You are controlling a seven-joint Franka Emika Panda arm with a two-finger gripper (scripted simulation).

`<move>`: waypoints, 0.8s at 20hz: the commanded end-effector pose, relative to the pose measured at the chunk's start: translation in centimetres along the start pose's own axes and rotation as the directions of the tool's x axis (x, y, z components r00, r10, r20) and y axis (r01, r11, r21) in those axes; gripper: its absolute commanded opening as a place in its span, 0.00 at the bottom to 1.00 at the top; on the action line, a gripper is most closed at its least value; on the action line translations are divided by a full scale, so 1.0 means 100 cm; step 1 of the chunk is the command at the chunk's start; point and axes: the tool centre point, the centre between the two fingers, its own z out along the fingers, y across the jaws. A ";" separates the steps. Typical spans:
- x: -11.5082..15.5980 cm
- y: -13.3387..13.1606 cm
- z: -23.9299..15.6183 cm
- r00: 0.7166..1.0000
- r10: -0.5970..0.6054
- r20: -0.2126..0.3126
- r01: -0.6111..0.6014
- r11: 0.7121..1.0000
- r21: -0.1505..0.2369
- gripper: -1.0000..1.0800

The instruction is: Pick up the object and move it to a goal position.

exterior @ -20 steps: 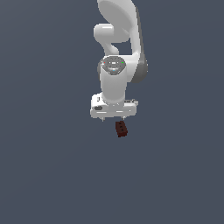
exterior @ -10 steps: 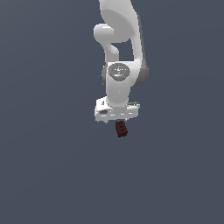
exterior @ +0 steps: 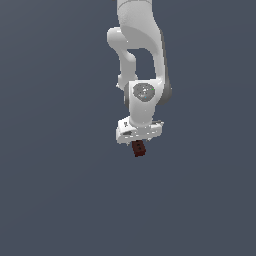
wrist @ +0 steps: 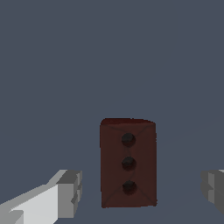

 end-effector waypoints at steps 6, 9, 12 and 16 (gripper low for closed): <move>-0.001 -0.004 0.006 1.000 -0.015 -0.003 0.015 1.000 0.000 0.96; -0.001 -0.004 0.012 1.000 -0.015 -0.003 0.015 1.000 0.000 0.96; -0.001 -0.005 0.023 1.000 -0.016 -0.004 0.016 1.000 0.000 0.96; -0.002 -0.005 0.043 1.000 -0.017 -0.005 0.017 1.000 0.000 0.96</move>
